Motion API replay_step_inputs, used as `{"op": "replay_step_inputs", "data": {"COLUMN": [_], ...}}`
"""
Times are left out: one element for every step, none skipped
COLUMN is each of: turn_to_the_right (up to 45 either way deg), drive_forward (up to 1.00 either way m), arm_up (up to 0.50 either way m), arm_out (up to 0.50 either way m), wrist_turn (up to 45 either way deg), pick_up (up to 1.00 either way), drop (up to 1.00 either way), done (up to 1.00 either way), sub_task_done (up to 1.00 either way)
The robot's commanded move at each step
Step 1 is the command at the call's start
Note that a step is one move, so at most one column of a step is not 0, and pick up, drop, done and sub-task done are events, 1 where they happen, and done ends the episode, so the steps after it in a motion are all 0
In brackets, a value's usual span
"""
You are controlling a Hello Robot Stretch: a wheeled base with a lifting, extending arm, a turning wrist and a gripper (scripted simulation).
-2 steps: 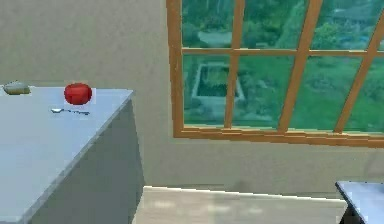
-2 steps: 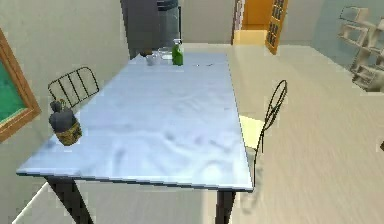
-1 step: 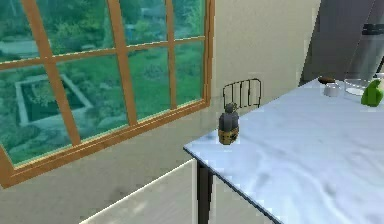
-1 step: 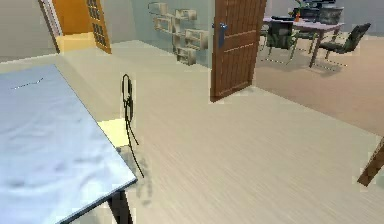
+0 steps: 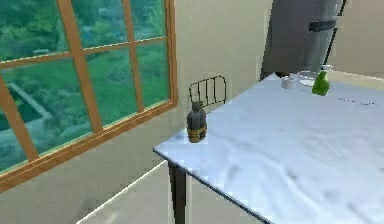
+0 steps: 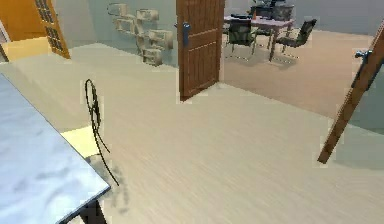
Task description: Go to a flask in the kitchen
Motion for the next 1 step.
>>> {"op": "replay_step_inputs", "data": {"turn_to_the_right": [0.0], "drive_forward": [0.00], "arm_up": [0.00], "arm_out": [0.00], "wrist_turn": [0.0], "pick_up": [0.00], "drop": [0.00], "done": [1.00], "sub_task_done": [0.00]}}
